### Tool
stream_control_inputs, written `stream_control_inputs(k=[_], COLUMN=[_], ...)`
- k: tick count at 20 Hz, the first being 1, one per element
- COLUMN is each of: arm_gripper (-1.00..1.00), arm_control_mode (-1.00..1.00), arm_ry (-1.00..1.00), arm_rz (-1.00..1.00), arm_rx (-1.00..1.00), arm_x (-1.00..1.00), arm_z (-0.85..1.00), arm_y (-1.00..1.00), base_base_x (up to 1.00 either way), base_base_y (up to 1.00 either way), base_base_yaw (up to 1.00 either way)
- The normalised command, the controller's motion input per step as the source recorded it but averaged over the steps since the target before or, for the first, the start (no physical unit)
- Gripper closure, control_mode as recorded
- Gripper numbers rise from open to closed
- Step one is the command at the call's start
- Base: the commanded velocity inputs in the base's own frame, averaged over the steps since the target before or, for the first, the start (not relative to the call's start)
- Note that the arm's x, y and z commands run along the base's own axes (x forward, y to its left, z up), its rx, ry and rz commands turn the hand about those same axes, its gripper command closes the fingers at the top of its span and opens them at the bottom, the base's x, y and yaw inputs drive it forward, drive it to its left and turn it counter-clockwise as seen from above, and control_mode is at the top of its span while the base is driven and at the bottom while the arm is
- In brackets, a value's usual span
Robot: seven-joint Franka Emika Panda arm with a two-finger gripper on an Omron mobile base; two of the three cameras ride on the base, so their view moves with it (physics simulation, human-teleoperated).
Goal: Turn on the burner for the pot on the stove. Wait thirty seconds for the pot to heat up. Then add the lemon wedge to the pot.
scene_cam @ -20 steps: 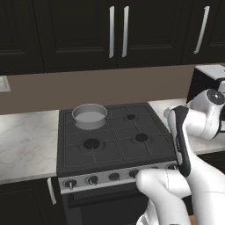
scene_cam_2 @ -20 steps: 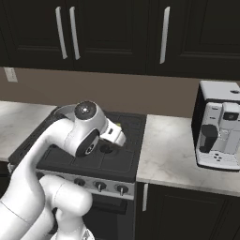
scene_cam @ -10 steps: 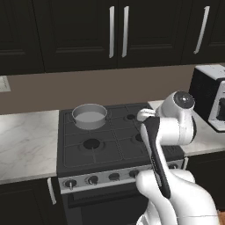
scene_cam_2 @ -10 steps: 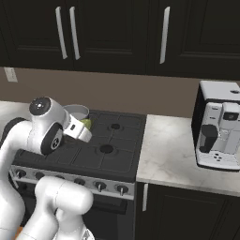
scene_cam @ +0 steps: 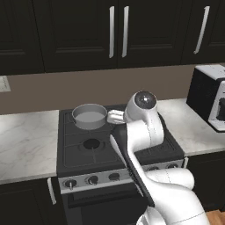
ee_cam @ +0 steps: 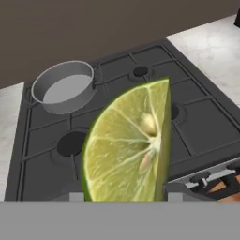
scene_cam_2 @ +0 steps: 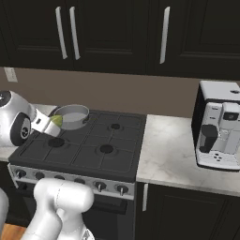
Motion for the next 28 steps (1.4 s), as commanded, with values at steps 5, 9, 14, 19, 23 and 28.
stream_control_inputs(k=[5, 9, 14, 19, 23, 28], arm_gripper=[1.0, 1.0, 1.0, 1.0, 1.0, 1.0], arm_control_mode=[-1.0, -1.0, -1.0, -1.0, -1.0, -1.0], arm_ry=[0.08, 0.04, 0.07, 0.03, 0.0, 0.0], arm_rz=[0.01, 0.12, 0.24, 0.25, 0.13, 0.0], arm_rx=[-0.03, -0.04, -0.02, 0.0, 0.0, 0.0], arm_x=[0.0, 0.0, 0.0, 0.0, 0.0, 0.0], arm_z=[0.15, 0.0, 0.0, 0.0, 0.0, 0.0], arm_y=[0.94, 0.64, 0.36, 0.09, 0.0, 0.0], base_base_x=[0.0, 0.0, 0.0, 0.0, 0.0, 0.0], base_base_y=[0.0, 0.0, 0.0, 0.0, 0.0, 0.0], base_base_yaw=[0.0, 0.0, 0.0, 0.0, 0.0, 0.0])
